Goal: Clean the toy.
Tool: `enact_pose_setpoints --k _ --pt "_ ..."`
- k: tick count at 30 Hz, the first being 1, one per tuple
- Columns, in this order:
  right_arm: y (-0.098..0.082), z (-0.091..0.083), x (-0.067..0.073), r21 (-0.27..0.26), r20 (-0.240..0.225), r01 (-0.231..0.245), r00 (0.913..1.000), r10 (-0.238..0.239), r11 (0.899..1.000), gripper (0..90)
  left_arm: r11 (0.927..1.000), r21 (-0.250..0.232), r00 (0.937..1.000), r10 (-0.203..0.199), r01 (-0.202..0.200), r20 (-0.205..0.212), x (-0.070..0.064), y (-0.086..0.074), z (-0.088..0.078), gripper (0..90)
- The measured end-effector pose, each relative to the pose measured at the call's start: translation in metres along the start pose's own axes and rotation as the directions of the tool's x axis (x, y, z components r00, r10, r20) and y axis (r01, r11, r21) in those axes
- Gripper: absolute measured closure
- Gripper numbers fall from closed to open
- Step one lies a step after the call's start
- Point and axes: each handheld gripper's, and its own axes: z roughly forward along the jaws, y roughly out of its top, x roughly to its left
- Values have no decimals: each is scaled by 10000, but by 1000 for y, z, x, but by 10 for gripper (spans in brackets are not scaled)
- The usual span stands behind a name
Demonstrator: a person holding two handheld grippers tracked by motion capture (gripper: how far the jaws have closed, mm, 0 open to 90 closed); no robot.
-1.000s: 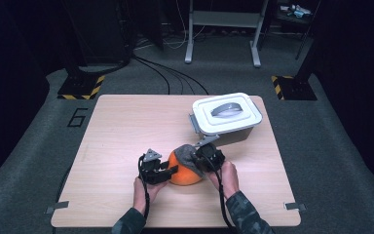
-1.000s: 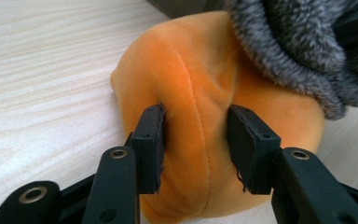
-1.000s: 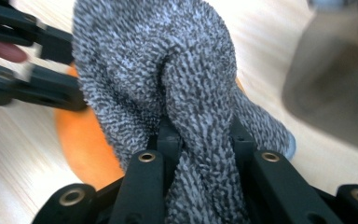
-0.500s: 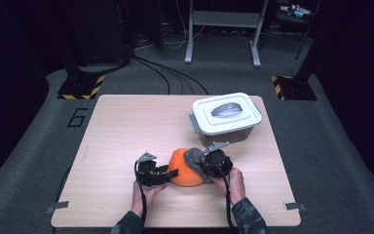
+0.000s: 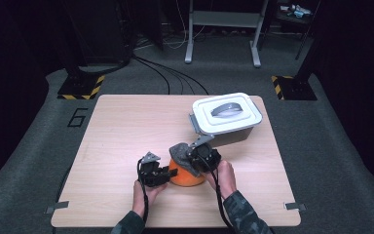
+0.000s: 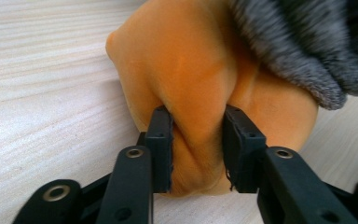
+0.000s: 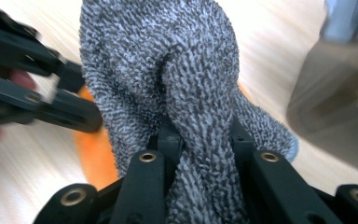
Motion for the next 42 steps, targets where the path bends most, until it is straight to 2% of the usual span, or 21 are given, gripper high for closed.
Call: enact_pose_setpoints --k 3,6,11,13,14,15,18,19,22,25,26,27,29,32,33,34,36,38,40,42 --pt "-10 2 -8 50 -124 -288 9995 288 9996 740 10000 -62 10000 -30 31 53 -1 2 -1 556" --pt "-19 0 -12 85 -93 -312 9995 312 9995 743 9997 -229 10000 -75 73 -60 -3 1 -5 405" --pt "-29 -3 -15 -109 -102 -544 9985 543 9985 743 9979 -265 9983 -582 583 55 -1 -5 -4 271" --pt "-33 -5 -15 -176 -101 -650 9978 648 9977 743 9977 -91 9971 -661 665 385 1 -6 -1 272" --pt "-35 -6 -16 -165 -64 -678 9977 677 9976 743 9976 -108 9956 -674 682 657 1 -7 1 309" --pt "-38 -6 -16 -235 -90 -687 9976 685 9974 744 9977 -122 9935 -655 669 933 0 -7 3 422" --pt "-43 -8 -17 -273 -58 -803 9968 801 9964 743 9995 -167 9957 -243 259 890 -4 -5 6 600" --pt "-44 -10 -17 -261 -25 -781 9969 780 9966 743 9998 -176 9969 36 -22 789 -5 -4 4 633" --pt "-41 -16 -19 -321 -85 -813 9967 811 9962 742 9989 -124 9966 469 -462 671 -11 4 -3 680" --pt "-33 -26 -19 -554 -100 -778 9970 773 9954 740 9945 -55 9943 1046 -1045 206 -17 17 -13 689" --pt "-29 -30 -18 -669 -17 -719 9974 719 9952 740 9917 -45 9917 1283 -1283 6 -20 21 -17 689" --pt "-26 -33 -17 -807 -13 -709 9975 710 9942 740 9862 178 9861 1650 -1647 -205 -23 26 -21 688" --pt "-18 -40 -13 -1190 -241 -789 9968 766 9898 739 9762 431 9755 2147 -2127 -477 -28 34 -28 686" --pt "-9 -40 -6 -1431 -377 -562 9980 513 9881 739 9624 816 9623 2646 -2593 -636 -34 40 -31 682" --pt "-7 -35 -3 -1270 -410 -463 9983 414 9908 739 9615 846 9609 2675 -2614 -712 -35 40 -30 678" --pt "-7 -29 -1 -1173 -363 -474 9984 434 9920 740 9614 973 9615 2648 -2573 -735 -34 40 -29 666" --pt "-11 -19 -3 -1045 -340 -501 9983 467 9933 741 9669 864 9668 2462 -2401 -680 -32 37 -26 624" --pt "-20 -12 -7 -951 -521 -843 9955 797 9919 742 9737 646 9731 2224 -2186 -598 -30 33 -24 530" --pt "-25 -11 -9 -900 -497 -890 9952 848 9920 742 9797 361 9782 1990 -1972 -585 -28 30 -23 445" --pt "-28 -11 -11 -874 -433 -939 9950 904 9917 743 9890 -40 9880 1474 -1478 -454 -25 26 -24 342"
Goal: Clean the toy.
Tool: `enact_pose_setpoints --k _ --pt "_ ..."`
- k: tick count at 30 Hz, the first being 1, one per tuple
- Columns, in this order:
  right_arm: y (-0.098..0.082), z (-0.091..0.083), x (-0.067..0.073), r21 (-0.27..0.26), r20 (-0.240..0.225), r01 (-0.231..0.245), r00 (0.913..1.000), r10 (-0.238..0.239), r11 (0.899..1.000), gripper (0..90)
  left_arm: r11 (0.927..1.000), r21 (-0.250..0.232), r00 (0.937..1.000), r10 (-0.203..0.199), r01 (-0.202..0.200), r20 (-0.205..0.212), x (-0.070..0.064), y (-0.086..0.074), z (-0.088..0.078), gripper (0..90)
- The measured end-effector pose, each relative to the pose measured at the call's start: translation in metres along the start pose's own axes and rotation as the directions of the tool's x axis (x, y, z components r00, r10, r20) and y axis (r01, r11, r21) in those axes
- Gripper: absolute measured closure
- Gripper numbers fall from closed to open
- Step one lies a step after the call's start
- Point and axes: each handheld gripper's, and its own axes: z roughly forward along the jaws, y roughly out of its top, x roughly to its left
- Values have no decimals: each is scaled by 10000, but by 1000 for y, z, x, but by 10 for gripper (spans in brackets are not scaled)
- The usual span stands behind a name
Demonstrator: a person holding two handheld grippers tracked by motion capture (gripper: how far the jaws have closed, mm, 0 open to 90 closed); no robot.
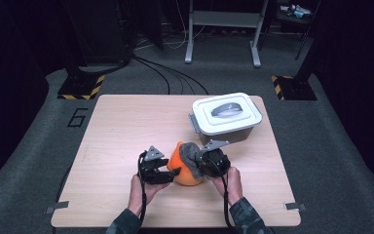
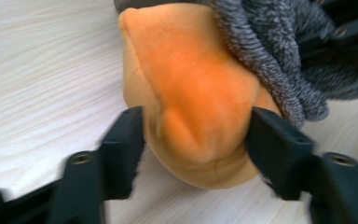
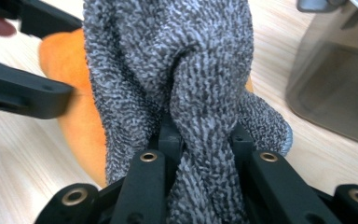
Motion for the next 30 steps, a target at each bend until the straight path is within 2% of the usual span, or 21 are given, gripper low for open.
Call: enact_pose_setpoints --k 2,4,6,8,9,10,11,12,13,14,15,16,19,22,23,25,26,28,30 --pt "-2 -1 -4 54 55 -102 9999 102 9999 743 9985 -287 9989 -463 462 -35 3 -6 -2 278" --pt "-4 -1 -6 12 66 -138 9999 138 9999 743 9962 -375 9969 -785 784 -7 5 -11 -3 265" --pt "-6 -2 -7 50 58 -158 9999 158 9999 743 9906 -431 9915 -1290 1298 191 7 -17 -1 247" --pt "-8 -3 -7 56 100 -219 9997 218 9997 743 9824 -446 9823 -1786 1812 563 8 -23 5 235" --pt "-9 -2 -6 13 104 -259 9996 259 9997 743 9840 -308 9815 -1723 1754 836 10 -25 9 237" --pt "-10 -3 -7 40 108 -226 9997 226 9997 743 9825 -292 9776 -1795 1837 1101 10 -27 13 242" --pt "-11 -4 -8 44 92 -165 9998 164 9999 743 9797 -345 9724 -1912 1973 1334 10 -28 16 308" --pt "-12 -4 -7 89 99 -265 9996 264 9996 743 9790 -411 9682 -1904 1994 1623 9 -30 19 418" --pt "-12 -4 -7 66 106 -303 9995 302 9995 743 9796 -503 9706 -1848 1945 1545 7 -30 20 494" --pt "-12 -5 -8 98 144 -266 9995 264 9996 742 9817 -623 9742 -1692 1800 1492 4 -29 20 570" --pt "-11 -6 -9 115 121 -243 9996 242 9996 742 9845 -715 9790 -1495 1604 1387 2 -27 19 624" --pt "-11 -8 -9 64 105 -280 9996 280 9996 742 9855 -771 9811 -1397 1509 1338 2 -26 18 658" --pt "-6 -16 -10 -52 75 -239 9997 239 9997 740 9913 -791 9885 -959 1055 1168 0 -19 11 703" --pt "4 -27 -7 -256 156 33 9999 -29 9997 738 9967 -761 9973 -221 275 705 -2 -9 -1 716" --pt "9 -31 -5 -364 144 44 9999 -39 9993 738 9982 -573 9983 220 -189 535 -3 -4 -4 716" --pt "18 -40 -2 -610 37 278 9996 -276 9978 738 9957 -308 9959 880 -872 225 -7 1 -10 716" --pt "24 -44 2 -711 -2 373 9993 -374 9968 737 9938 -138 9935 1106 -1103 254 -8 3 -12 716" --pt "36 -47 9 -939 -156 613 9979 -631 9937 736 9915 -53 9911 1303 -1302 284 -9 4 -12 714" --pt "46 -42 15 -733 -312 756 9965 -780 9944 735 9890 37 9883 1478 -1481 382 -12 3 -9 708"
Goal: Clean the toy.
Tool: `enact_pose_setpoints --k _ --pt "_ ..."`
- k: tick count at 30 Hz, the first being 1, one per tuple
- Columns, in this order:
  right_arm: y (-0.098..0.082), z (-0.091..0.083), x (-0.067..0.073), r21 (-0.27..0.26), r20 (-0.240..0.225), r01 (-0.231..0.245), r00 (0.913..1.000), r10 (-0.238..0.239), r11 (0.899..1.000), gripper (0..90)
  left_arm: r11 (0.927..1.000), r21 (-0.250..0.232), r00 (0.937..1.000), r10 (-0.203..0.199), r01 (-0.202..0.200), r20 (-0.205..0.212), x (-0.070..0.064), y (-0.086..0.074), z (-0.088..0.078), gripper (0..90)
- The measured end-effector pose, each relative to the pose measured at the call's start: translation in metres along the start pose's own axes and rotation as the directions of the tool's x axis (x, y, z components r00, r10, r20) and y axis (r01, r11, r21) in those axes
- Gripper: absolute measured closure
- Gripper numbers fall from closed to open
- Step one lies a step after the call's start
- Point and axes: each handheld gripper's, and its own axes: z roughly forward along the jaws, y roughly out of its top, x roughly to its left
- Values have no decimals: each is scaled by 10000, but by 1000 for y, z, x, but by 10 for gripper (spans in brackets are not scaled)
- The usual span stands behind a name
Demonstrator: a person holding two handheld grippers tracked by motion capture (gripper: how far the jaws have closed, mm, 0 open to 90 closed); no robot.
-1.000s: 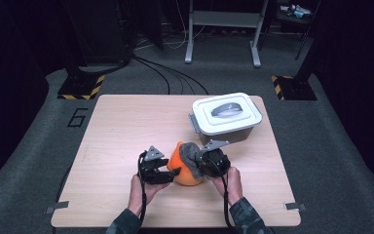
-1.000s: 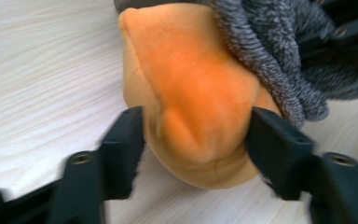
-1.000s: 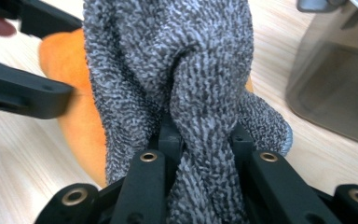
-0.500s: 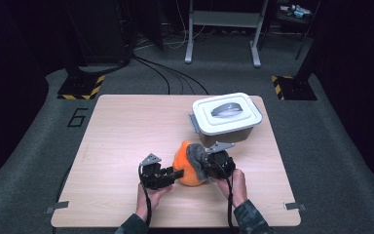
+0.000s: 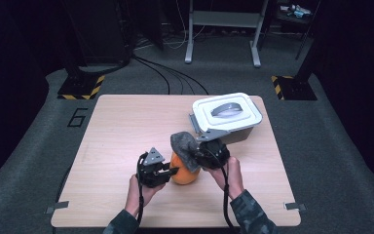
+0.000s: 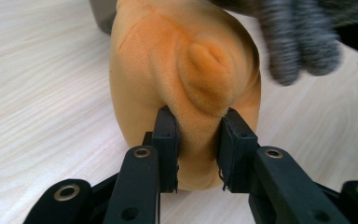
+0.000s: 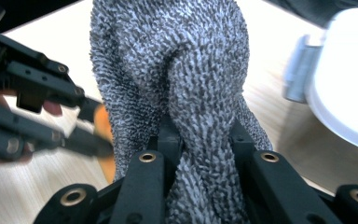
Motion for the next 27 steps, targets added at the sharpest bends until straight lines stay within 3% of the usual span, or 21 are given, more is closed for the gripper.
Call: enact_pose_setpoints --k 2,3,6,7,9,13,17,22,24,27 --pt "2 17 1 438 -57 51 10000 -49 9990 736 10000 30 10000 21 -21 -33 -2 -2 3 662" --pt "-1 25 0 630 -54 -54 10000 58 9980 737 9999 -56 9997 -100 99 -211 -3 -4 5 590" --pt "-12 38 -9 817 -105 -440 9989 451 9957 739 9958 -540 9962 -763 740 -418 -2 -14 13 357" --pt "-15 38 -11 794 -168 -577 9981 592 9952 740 9938 -683 9957 -892 873 -260 -2 -17 18 353" --pt "-18 37 -12 846 -44 -607 9981 613 9946 740 9898 -1062 9951 -976 953 -166 -5 -21 25 468" --pt "-26 35 -17 923 68 -624 9980 621 9938 741 9905 -1074 9959 -886 862 -182 -8 -21 29 656" --pt "-35 28 -21 909 -11 -676 9977 680 9936 741 9925 -990 9973 -731 721 -72 -8 -21 27 692" --pt "-57 22 -29 1105 287 -1013 9947 987 9887 740 9911 -1082 9970 -770 773 70 -7 -24 26 692" --pt "-64 21 -32 1435 410 -1139 9932 1091 9831 740 9913 -1101 9972 -699 723 254 -5 -25 26 691" --pt "-68 16 -37 1538 605 -1062 9934 979 9824 739 9906 -1125 9966 -741 776 355 -5 -26 25 691"
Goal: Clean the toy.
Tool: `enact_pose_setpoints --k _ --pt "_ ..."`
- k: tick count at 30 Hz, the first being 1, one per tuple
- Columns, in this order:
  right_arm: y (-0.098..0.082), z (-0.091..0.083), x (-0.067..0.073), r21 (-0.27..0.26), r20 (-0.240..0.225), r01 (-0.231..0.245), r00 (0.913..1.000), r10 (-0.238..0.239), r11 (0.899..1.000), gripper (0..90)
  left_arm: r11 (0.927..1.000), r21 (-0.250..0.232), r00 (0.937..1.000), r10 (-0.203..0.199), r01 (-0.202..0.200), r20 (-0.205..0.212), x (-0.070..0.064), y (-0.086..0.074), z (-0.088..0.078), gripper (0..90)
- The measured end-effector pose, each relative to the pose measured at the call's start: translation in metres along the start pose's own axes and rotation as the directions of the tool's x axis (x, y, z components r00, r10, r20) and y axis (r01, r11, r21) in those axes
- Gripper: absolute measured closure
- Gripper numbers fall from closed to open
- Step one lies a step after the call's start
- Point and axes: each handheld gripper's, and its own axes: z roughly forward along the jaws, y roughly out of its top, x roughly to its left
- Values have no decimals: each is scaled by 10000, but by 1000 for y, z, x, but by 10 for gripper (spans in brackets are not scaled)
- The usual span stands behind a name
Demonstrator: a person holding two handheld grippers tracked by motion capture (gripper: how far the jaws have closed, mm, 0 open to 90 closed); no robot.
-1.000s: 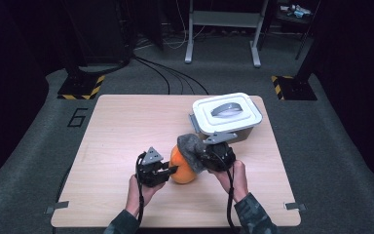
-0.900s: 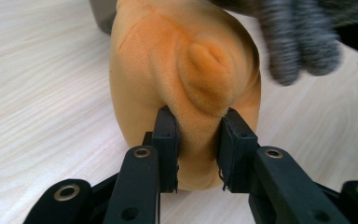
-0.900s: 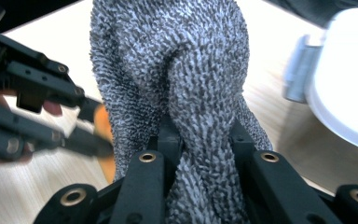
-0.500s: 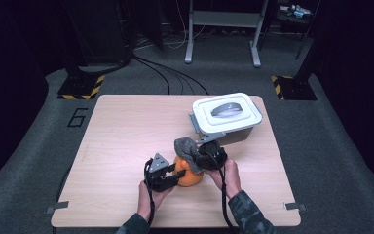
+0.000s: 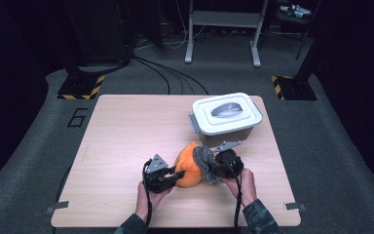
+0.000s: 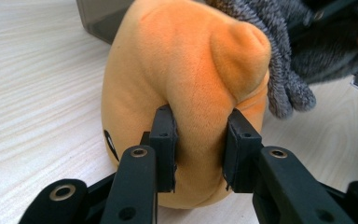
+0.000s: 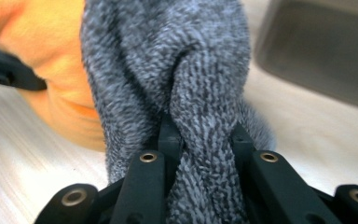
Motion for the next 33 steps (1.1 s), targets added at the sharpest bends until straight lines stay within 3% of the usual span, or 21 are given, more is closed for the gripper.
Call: enact_pose_setpoints --k 5,7,8,10,13,16,17,20,23,28,33 --pt "30 -23 9 -933 74 292 9996 -286 9952 738 10000 -6 10000 54 -54 36 0 -2 -2 691" --pt "43 -24 17 -933 -60 498 9987 -506 9944 737 10000 -13 10000 -17 17 28 -2 -3 -2 691" --pt "51 -19 21 -910 8 866 9962 -869 9921 737 10000 6 10000 8 -8 35 -1 -3 -3 690" --pt "56 -5 26 -373 -84 1028 9946 -1032 9940 738 10000 42 10000 31 -31 -27 0 -4 -5 682" --pt "52 12 28 -232 -231 937 9953 -942 9953 741 9999 127 9996 -73 77 -281 -1 0 -10 509" --pt "50 12 28 -337 -190 908 9956 -915 9953 741 9992 180 9977 374 -365 -559 -8 7 -9 349" --pt "49 12 29 -373 -183 877 9959 -884 9954 742 9986 187 9973 509 -500 -527 -9 8 -7 342" --pt "47 12 29 -361 13 975 9952 -975 9946 744 9979 292 9968 601 -586 -518 -10 9 0 492" --pt "41 12 26 -370 -52 705 9975 -707 9968 743 9978 361 9975 571 -556 -422 -7 6 1 630" --pt "26 4 19 -391 -159 589 9981 -595 9975 743 9984 299 9983 482 -472 -334 -9 2 1 668" --pt "0 5 3 225 -10 98 10000 -98 9997 741 9997 137 9994 213 -209 -273 -7 0 0 668"
